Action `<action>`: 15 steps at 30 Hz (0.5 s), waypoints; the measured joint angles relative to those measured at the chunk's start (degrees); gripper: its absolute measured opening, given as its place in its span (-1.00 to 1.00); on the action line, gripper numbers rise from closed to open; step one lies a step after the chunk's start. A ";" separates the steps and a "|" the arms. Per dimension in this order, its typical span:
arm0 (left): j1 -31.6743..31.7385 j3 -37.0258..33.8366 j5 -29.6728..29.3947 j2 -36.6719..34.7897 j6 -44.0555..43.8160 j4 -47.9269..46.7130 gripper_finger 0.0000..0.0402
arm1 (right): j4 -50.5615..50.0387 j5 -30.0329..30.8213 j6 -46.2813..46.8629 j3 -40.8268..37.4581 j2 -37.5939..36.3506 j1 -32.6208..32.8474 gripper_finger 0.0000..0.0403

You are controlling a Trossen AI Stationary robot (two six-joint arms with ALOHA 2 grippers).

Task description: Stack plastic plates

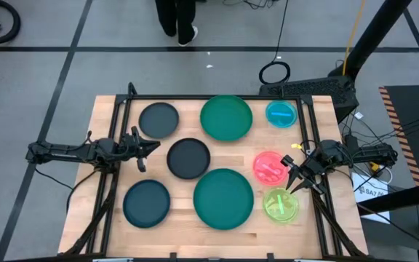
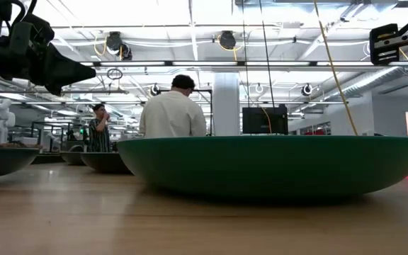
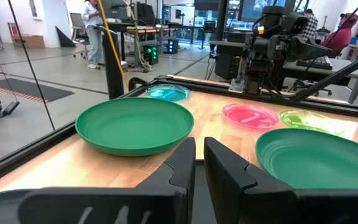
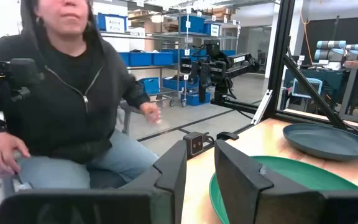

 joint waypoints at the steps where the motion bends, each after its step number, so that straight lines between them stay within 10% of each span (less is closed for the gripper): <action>1: -0.01 -0.01 0.00 0.01 -0.01 -0.01 -0.80 | 0.01 -0.01 0.00 0.01 0.01 0.00 -0.62; 15: -0.01 -0.01 0.00 0.00 0.07 -0.01 -0.80 | 0.02 0.01 -4.75 0.01 0.02 -0.01 -0.62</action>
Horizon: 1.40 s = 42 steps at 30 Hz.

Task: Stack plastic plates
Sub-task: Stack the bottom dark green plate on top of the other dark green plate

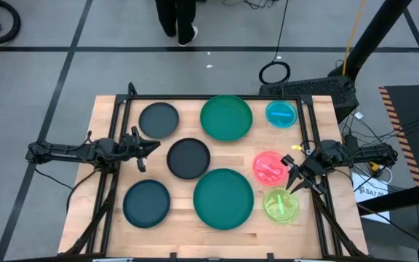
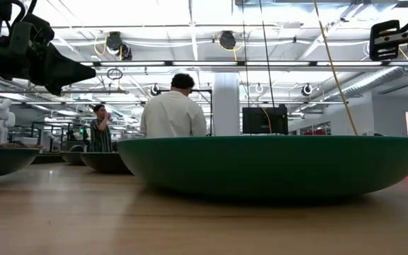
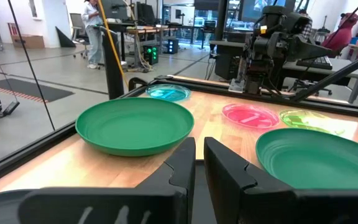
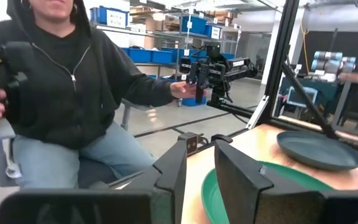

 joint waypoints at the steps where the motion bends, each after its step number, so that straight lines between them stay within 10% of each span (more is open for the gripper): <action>1: 0.01 -0.01 -0.02 0.00 -0.02 0.00 -0.80 | -0.01 0.00 -0.04 0.00 -0.01 0.00 -0.62; 5: -0.02 -0.01 0.04 0.02 -6.96 1.44 -0.80 | 0.49 4.09 0.79 0.87 -0.02 0.02 -0.62; 13: 0.14 -0.01 0.38 0.16 -15.54 17.14 -0.80 | 1.47 32.71 6.25 4.51 4.84 -0.04 -0.62; 32: -0.65 5.22 0.54 21.62 -28.77 36.02 -0.80 | -2.90 38.86 3.50 26.50 26.89 -9.22 -0.62; 42: -3.97 30.54 0.48 46.30 -23.86 9.85 -0.80 | -4.81 38.84 -4.64 28.85 28.50 -13.34 -0.62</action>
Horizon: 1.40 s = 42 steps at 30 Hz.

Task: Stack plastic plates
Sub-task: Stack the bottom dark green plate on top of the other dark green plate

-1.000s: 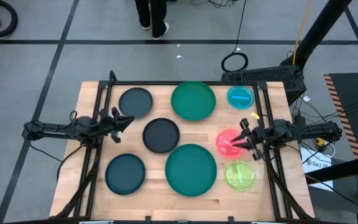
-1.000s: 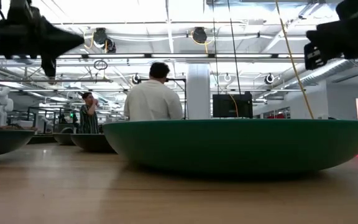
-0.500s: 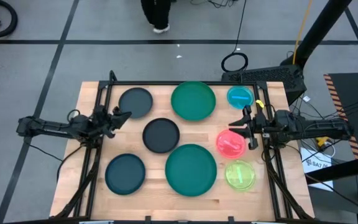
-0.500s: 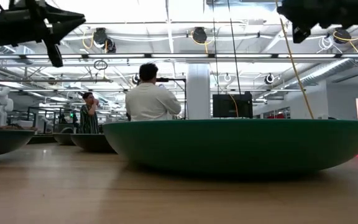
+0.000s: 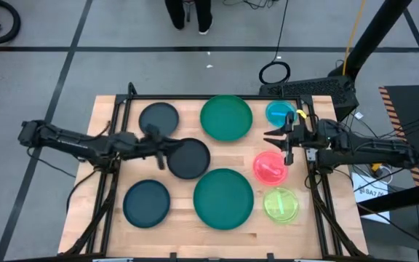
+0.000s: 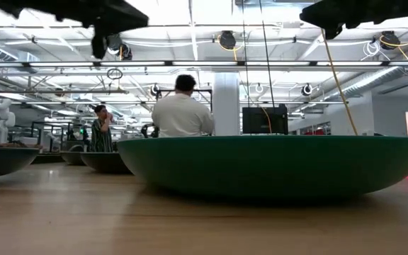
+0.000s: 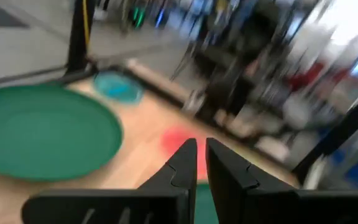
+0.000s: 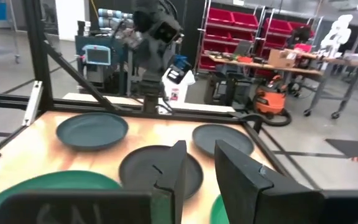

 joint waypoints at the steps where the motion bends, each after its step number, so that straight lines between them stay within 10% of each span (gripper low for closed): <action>1: -0.29 2.67 -0.09 2.61 1.15 -2.88 -0.80 | 0.03 0.00 -0.40 0.00 -0.21 -0.32 -0.62; 23: -3.72 34.16 3.94 48.75 19.51 -14.12 -0.80 | -1.10 -0.09 0.34 0.09 -1.27 -2.11 -0.62; 42: 0.90 39.93 5.05 55.51 19.43 -21.30 -0.17 | -11.61 -0.30 10.62 0.09 -1.24 -2.05 -0.62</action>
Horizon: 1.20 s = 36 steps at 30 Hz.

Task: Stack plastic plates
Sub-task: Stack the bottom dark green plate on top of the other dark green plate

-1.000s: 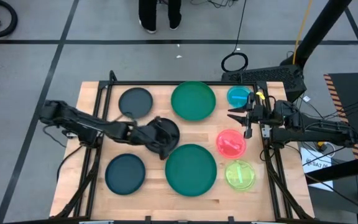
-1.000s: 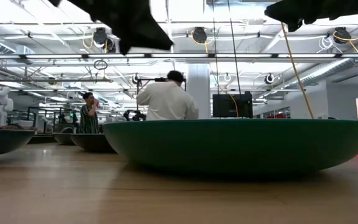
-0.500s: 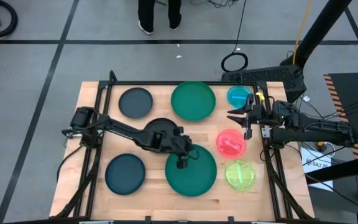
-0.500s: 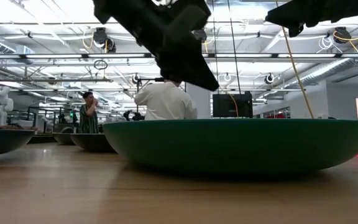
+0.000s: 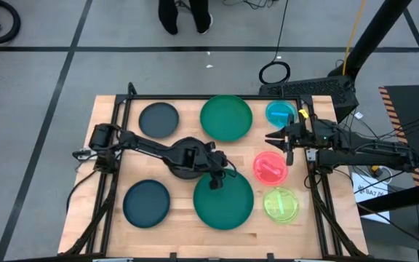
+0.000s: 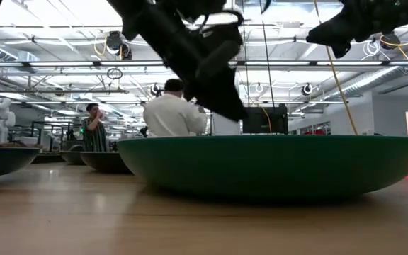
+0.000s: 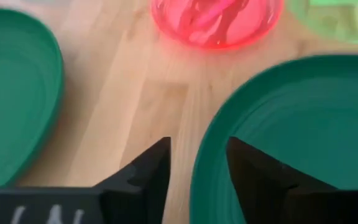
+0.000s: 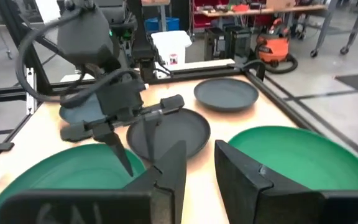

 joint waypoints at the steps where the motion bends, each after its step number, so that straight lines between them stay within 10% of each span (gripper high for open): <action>1: 0.13 -0.12 0.01 0.27 -0.04 -0.89 -0.14 | -0.42 -0.01 0.24 0.00 0.00 0.00 -0.62; 28: 0.73 -0.11 3.04 6.51 -0.79 0.91 -0.11 | -3.93 -5.89 0.11 0.00 0.02 0.02 -0.62; 36: 0.37 -0.11 3.09 6.51 -0.92 -0.40 -0.43 | -3.89 -5.85 0.08 0.00 0.02 0.02 -0.62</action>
